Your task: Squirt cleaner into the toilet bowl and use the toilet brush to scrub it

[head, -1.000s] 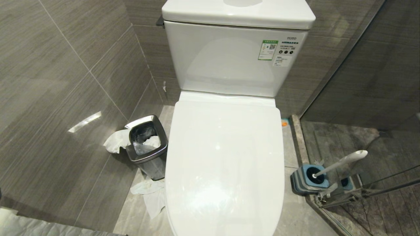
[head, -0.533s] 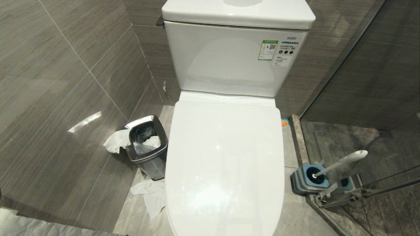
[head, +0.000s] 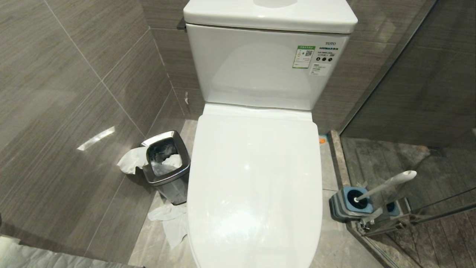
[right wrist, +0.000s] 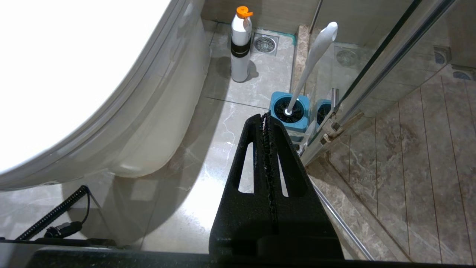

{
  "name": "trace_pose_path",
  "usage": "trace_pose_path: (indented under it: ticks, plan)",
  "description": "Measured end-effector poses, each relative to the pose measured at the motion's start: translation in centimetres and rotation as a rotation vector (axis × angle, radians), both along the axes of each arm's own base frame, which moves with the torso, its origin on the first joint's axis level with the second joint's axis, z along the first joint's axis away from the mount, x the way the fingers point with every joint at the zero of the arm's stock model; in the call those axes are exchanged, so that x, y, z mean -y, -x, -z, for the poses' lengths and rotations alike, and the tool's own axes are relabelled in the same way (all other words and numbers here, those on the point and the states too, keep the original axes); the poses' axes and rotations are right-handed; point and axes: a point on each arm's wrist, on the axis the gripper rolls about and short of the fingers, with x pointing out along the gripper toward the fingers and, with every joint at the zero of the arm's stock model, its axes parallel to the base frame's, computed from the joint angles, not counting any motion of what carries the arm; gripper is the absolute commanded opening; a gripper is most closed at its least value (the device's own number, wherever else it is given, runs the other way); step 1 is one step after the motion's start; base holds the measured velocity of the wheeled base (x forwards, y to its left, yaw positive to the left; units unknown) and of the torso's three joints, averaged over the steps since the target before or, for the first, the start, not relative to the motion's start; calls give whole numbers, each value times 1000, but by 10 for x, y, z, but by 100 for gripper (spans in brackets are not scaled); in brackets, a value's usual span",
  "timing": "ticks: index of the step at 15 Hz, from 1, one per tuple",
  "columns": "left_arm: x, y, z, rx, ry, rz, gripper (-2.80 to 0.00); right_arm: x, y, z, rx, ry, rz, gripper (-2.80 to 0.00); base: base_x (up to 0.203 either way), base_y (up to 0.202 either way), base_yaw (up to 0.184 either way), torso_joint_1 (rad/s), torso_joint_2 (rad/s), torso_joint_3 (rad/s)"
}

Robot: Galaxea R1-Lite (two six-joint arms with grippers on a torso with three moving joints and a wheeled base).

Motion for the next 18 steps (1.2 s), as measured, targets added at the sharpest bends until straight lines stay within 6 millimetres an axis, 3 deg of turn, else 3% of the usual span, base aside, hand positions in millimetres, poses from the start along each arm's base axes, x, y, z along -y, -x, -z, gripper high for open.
trace_pose_path:
  ticks: [18]
  plan:
    - [0, 0, 0, 0, 0, 0, -280, 0, 0, 0, 0, -1, 0, -280, 0, 0, 0, 0, 0, 0]
